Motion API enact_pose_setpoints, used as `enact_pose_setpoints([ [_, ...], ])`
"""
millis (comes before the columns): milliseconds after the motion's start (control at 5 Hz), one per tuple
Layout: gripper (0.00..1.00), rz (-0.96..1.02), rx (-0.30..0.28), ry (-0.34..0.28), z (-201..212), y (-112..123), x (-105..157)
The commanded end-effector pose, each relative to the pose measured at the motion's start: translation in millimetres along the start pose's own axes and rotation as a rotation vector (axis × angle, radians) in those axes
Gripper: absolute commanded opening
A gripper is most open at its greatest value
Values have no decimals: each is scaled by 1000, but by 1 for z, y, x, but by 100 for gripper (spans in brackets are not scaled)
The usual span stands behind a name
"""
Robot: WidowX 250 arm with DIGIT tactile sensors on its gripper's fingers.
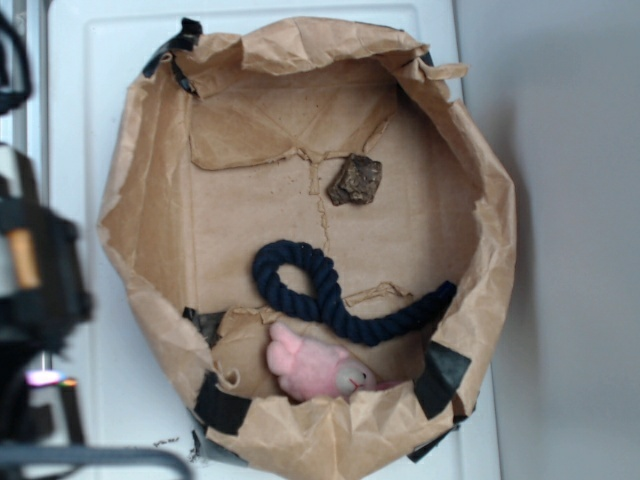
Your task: Grab the rock.
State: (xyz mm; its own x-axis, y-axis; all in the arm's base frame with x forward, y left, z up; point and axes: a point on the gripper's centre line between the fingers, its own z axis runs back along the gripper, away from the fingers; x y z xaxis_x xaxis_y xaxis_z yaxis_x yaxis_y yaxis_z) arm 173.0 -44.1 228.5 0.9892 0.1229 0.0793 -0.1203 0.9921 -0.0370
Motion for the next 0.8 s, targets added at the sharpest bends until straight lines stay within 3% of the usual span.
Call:
enact_pose_setpoints([
  [0,100,100,13,-50,-25,3,59],
  [200,100,153,64,-72,-39,20,89],
  [600,100,153,64,-72,-39,20,89],
])
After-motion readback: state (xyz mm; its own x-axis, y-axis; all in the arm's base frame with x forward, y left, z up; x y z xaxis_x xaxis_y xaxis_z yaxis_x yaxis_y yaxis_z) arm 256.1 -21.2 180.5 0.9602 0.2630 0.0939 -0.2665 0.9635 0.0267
